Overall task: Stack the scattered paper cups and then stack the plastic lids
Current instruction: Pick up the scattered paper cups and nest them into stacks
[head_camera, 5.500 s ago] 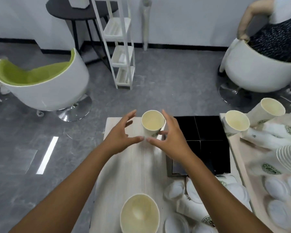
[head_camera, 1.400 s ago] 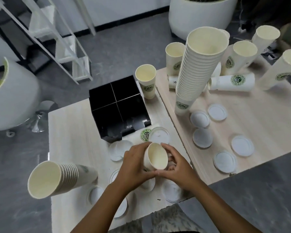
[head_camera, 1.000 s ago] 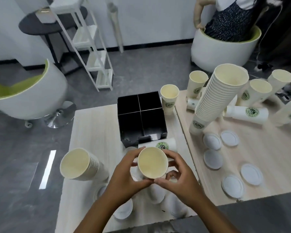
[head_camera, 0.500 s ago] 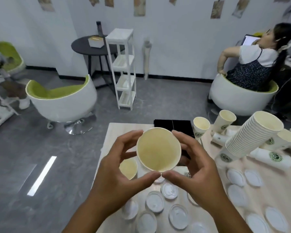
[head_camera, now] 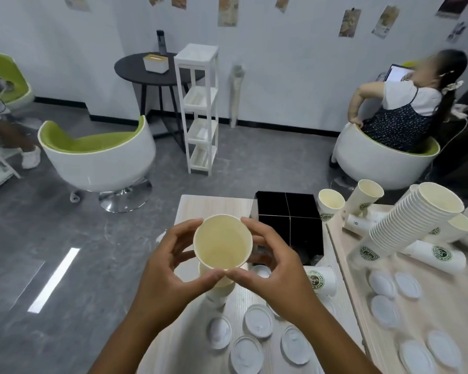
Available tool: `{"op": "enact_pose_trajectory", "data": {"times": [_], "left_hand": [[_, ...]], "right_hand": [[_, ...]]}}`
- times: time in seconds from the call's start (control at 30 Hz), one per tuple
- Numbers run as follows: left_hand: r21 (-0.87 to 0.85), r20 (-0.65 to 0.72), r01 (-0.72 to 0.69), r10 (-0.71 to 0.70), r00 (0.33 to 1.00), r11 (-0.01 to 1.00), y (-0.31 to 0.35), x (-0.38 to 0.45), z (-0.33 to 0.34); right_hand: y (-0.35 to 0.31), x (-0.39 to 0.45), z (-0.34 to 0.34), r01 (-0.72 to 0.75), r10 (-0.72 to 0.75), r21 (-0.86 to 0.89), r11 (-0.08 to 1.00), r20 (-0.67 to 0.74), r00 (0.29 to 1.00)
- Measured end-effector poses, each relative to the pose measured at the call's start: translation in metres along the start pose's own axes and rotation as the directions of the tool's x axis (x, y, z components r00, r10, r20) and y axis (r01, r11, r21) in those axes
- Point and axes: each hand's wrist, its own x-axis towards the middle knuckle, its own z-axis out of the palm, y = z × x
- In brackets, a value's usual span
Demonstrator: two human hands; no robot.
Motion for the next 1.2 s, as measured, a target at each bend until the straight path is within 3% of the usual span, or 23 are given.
{"op": "enact_pose_trajectory", "data": {"times": [0.33, 0.6, 0.77, 0.87, 0.97, 1.1, 1.2], "left_hand": [[0.184, 0.156, 0.176, -0.206, 0.966, 0.967, -0.100, -0.007, 0.002], [0.160, 0.204, 0.212, -0.243, 0.948, 0.964, -0.109, -0.004, 0.006], [0.241, 0.208, 0.192, -0.244, 0.947, 0.951, -0.103, -0.003, 0.003], [0.311, 0.155, 0.123, -0.178, 0.972, 0.942, -0.080, 0.001, 0.006], [0.403, 0.138, -0.049, -0.008, 0.990, 0.914, -0.043, 0.008, 0.028], [0.350, 0.248, -0.244, 0.162, 0.955, 0.904, -0.009, 0.022, 0.084], [0.301, 0.351, -0.264, 0.151, 0.924, 0.916, -0.009, 0.032, 0.136]], "right_hand": [[0.080, 0.003, 0.038, -0.160, 0.172, -0.221, 0.962, 0.037, 0.984], [0.101, -0.008, 0.049, -0.282, 0.280, -0.086, 0.956, -0.031, 0.959], [0.108, -0.019, 0.048, -0.298, 0.298, -0.024, 0.954, -0.020, 0.954], [0.112, -0.033, 0.025, -0.307, 0.309, 0.039, 0.951, -0.087, 0.947], [0.118, -0.051, -0.011, -0.320, 0.330, 0.085, 0.944, -0.166, 0.929], [0.130, -0.071, -0.064, -0.347, 0.364, 0.110, 0.931, -0.230, 0.903], [0.144, -0.083, -0.099, -0.353, 0.377, 0.134, 0.926, -0.271, 0.886]]}}
